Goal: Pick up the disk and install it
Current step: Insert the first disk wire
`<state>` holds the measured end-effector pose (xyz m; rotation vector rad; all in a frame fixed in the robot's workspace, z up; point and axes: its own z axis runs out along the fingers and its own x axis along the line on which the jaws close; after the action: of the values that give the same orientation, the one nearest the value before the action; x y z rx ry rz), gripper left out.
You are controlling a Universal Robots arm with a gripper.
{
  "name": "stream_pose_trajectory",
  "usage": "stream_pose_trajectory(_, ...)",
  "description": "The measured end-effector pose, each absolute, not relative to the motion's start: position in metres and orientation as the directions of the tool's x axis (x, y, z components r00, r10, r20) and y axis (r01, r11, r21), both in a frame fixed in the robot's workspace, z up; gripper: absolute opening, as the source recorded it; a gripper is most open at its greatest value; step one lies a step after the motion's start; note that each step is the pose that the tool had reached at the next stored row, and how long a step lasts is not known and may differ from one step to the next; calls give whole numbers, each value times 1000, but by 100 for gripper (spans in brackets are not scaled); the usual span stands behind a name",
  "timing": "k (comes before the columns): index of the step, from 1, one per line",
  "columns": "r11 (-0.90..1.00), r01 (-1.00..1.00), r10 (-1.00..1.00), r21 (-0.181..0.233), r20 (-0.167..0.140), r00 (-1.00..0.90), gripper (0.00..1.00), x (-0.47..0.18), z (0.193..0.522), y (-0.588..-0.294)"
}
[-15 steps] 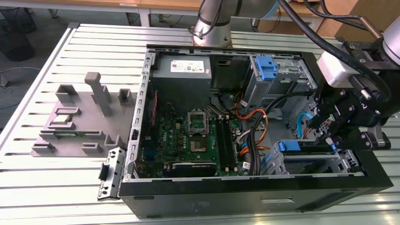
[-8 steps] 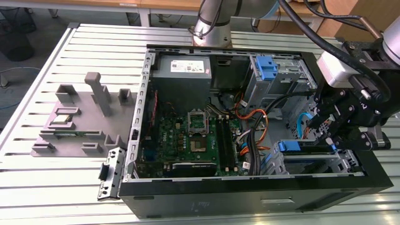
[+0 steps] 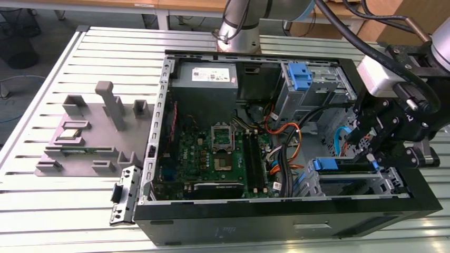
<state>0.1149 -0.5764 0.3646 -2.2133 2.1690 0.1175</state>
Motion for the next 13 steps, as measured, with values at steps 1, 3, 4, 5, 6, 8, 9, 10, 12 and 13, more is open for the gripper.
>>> stream_pose_trajectory(1, -21, -999, -996, 24, -82, 19, 42, 115, 366, -576)
stream_pose_trajectory(3, -21, -999, -996, 24, -82, 19, 42, 115, 369, -576)
stream_pose_trajectory(4, -21, -999, -996, 24, -82, 19, 42, 115, 370, -576)
stream_pose_trajectory(5, -21, -999, -996, 24, -83, 19, 42, 115, 370, -576)
stream_pose_trajectory(6, -21, -999, -996, 24, -84, 19, 42, 115, 370, -576)
stream_pose_trajectory(8, -21, -999, -996, 24, -85, 19, 42, 115, 370, -575)
stream_pose_trajectory(9, -21, -999, -996, 24, -85, 19, 42, 115, 370, -575)
stream_pose_trajectory(10, -21, -999, -996, 24, -85, 19, 42, 115, 370, -573)
stream_pose_trajectory(12, -21, -999, -996, 23, -86, 19, 42, 115, 370, -571)
stream_pose_trajectory(13, -21, -1000, -996, 23, -86, 19, 42, 115, 370, -569)
